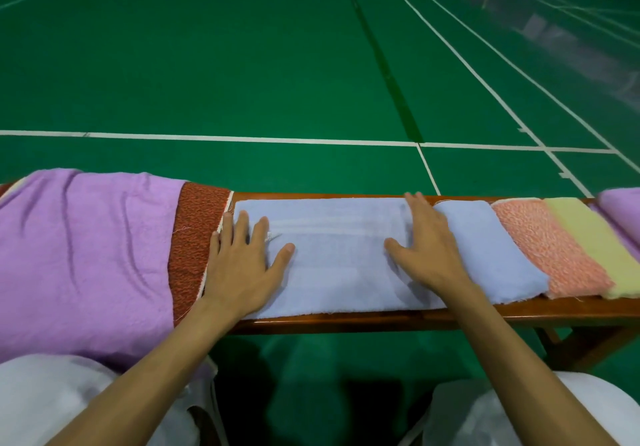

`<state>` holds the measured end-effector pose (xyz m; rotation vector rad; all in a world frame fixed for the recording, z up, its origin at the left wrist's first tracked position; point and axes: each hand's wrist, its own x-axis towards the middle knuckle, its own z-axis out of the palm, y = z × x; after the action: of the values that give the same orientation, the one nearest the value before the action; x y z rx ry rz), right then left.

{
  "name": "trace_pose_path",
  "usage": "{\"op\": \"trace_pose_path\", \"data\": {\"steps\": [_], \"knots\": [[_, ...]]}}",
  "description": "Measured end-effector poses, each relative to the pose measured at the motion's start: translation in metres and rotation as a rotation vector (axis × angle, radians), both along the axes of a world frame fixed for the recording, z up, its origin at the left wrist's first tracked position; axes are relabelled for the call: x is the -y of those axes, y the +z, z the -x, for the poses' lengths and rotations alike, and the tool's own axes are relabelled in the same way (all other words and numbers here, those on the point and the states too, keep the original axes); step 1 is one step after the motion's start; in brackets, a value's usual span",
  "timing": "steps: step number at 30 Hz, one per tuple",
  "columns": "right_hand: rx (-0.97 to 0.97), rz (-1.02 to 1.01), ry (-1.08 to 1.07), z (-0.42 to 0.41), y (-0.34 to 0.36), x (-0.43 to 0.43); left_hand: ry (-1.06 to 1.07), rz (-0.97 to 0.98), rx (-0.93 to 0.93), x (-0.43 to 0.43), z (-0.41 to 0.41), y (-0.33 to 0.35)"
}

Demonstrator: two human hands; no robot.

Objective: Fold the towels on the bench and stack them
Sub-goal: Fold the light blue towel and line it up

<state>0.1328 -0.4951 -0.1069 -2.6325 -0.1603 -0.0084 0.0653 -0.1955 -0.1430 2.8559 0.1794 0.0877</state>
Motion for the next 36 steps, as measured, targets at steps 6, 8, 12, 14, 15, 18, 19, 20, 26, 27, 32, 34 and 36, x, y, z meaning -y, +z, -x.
{"op": "trace_pose_path", "data": {"steps": [6, 8, 12, 14, 15, 18, 19, 20, 26, 27, 32, 34, 36], "knots": [[-0.119, 0.125, -0.235, 0.0, 0.001, 0.007, -0.126, 0.005, 0.075, 0.007, 0.002, 0.001], [-0.138, -0.005, -0.25, -0.003, 0.0, 0.006, -0.16, -0.03, 0.011, 0.011, 0.002, -0.003], [-0.193, -0.12, -0.234, -0.008, 0.003, 0.009, -0.173, -0.086, -0.015, 0.013, -0.003, -0.009], [-0.187, -0.17, -0.209, -0.011, 0.006, 0.016, -0.176, -0.08, -0.014, 0.014, -0.005, -0.009], [-0.174, -0.212, -0.191, -0.011, 0.01, 0.019, -0.181, -0.074, -0.01, 0.016, -0.007, -0.009], [-0.198, -0.425, -0.174, -0.012, 0.022, 0.029, -0.196, -0.08, -0.014, 0.024, -0.008, -0.008], [-0.227, -0.504, -0.192, -0.012, 0.026, 0.033, -0.198, -0.082, -0.016, 0.027, -0.009, -0.008], [-0.252, -0.575, -0.214, -0.012, 0.028, 0.037, -0.201, -0.07, -0.007, 0.029, -0.009, -0.007], [-0.278, -0.866, -0.256, -0.01, 0.04, 0.053, -0.158, 0.364, 0.329, 0.044, -0.012, 0.008], [-0.267, -0.912, -0.262, -0.01, 0.042, 0.054, -0.135, 0.481, 0.336, 0.046, -0.013, 0.012], [-0.204, -1.003, -0.238, -0.013, 0.054, 0.052, 0.125, 1.358, -0.07, 0.043, -0.018, 0.033], [-0.183, -0.984, -0.212, -0.014, 0.061, 0.04, 0.187, 1.6, -0.2, 0.035, -0.02, 0.036], [-0.148, -0.944, -0.187, -0.015, 0.066, 0.02, 0.21, 1.743, -0.271, 0.029, -0.021, 0.04]]}}
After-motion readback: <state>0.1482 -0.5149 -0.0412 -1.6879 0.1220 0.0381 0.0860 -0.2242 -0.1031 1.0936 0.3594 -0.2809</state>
